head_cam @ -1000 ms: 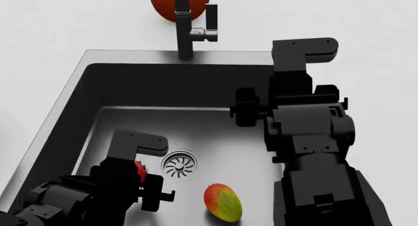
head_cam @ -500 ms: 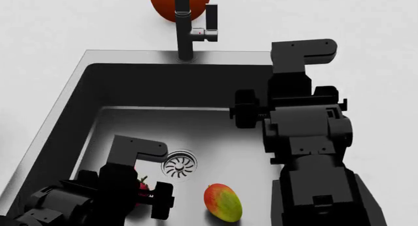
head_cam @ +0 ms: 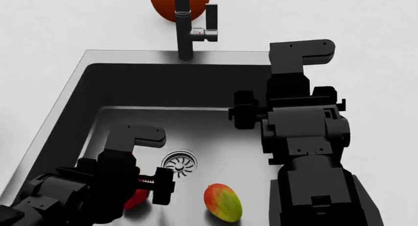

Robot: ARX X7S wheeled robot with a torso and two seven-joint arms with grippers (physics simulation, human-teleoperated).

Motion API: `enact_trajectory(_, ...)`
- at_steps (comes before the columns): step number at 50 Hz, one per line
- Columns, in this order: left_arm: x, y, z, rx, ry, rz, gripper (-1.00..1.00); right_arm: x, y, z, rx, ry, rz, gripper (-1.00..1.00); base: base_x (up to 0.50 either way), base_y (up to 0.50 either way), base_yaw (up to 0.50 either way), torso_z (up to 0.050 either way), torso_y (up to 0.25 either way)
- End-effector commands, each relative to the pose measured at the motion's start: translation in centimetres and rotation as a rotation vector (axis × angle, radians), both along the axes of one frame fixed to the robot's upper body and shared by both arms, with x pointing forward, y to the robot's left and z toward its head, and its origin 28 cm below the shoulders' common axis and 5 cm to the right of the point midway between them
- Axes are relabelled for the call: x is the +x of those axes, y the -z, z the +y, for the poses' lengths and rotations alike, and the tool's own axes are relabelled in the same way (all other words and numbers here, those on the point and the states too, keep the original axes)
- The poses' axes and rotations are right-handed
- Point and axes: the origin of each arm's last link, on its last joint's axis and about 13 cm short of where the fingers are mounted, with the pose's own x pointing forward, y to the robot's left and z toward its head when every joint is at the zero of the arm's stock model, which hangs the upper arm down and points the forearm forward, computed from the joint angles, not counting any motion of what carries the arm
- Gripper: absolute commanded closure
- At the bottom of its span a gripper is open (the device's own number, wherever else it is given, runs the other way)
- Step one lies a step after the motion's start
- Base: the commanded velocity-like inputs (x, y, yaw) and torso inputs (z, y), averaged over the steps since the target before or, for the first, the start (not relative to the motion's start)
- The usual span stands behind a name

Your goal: There is a mixed pile of frozen fruits and vegetables on the counter. Locate all the frozen vegetables and place the items in a bowl on the counter. Take all the frozen fruits and defrost them in a running sink.

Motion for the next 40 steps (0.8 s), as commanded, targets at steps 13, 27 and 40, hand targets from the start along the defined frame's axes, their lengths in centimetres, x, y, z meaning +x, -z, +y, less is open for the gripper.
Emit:
enact_trajectory(13, 2.0, -4.2, 0.4, -0.043, -0.005, -0.110, -1.00, 0.0, 0.0, 0.3, -0.010, -0.008, -0.002, -1.00, 0.00, 0.00, 0.00, 0.000, 0.000)
enact_trajectory(27, 2.7, -8.1, 1.9, -0.080, -0.044, -0.216, -1.00, 0.1, -0.4, 0.1, -0.011, -0.007, -0.009, -1.00, 0.00, 0.00, 0.00, 0.000, 0.000)
enact_trajectory(40, 2.4, -10.9, 2.6, -0.076, -0.054, -0.307, -1.00, 0.2, -1.2, 0.0, -0.018, -0.007, -0.023, -1.00, 0.00, 0.00, 0.00, 0.000, 0.000)
